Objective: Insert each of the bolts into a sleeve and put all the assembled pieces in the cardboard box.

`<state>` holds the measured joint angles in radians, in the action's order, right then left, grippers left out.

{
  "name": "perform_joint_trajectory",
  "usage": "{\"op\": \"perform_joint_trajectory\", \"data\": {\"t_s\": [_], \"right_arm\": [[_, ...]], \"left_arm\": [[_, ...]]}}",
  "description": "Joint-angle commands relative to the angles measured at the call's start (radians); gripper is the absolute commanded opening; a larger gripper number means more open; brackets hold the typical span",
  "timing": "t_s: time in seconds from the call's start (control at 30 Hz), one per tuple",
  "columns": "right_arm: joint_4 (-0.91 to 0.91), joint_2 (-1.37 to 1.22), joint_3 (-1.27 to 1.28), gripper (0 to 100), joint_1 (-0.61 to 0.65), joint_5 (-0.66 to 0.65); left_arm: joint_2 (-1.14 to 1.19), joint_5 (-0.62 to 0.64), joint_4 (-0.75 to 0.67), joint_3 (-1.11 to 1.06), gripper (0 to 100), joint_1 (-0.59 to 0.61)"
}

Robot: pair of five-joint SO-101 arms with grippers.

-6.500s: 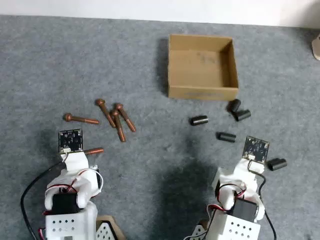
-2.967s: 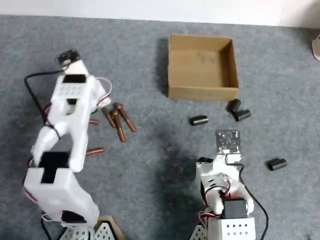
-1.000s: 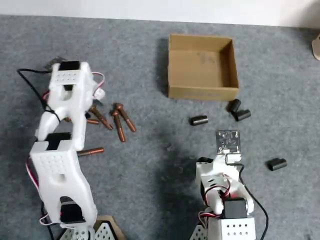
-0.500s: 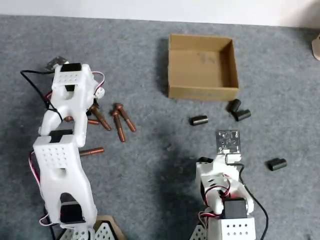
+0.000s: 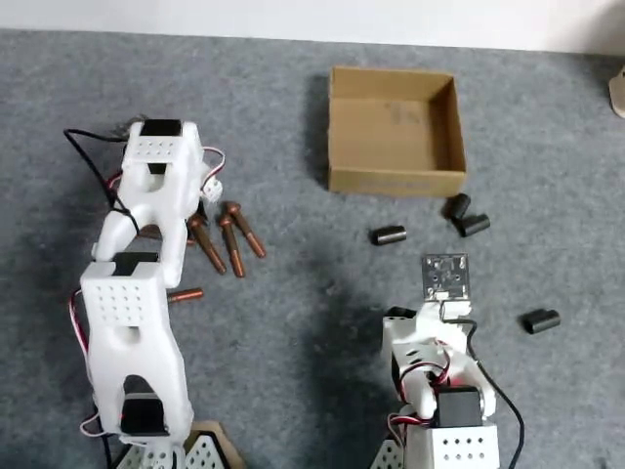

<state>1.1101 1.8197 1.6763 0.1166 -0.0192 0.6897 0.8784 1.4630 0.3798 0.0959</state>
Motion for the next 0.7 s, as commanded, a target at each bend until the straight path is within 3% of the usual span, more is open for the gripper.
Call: {"op": "perform_joint_trajectory", "data": {"t_s": [0.0, 0.57, 0.67], "right_arm": [[-0.004, 0.013, 0.137, 0.5, -0.012, 0.006], [-0.004, 0.013, 0.137, 0.5, -0.012, 0.006], [-0.004, 0.013, 0.137, 0.5, -0.012, 0.006]], "left_arm": [[-0.012, -0.052, 0.035, 0.030, 6, -0.036], [-0.008, -0.058, 0.032, 0.036, 5, -0.007], [-0.008, -0.101, -0.055, 0.038, 0, 0.019]]}}
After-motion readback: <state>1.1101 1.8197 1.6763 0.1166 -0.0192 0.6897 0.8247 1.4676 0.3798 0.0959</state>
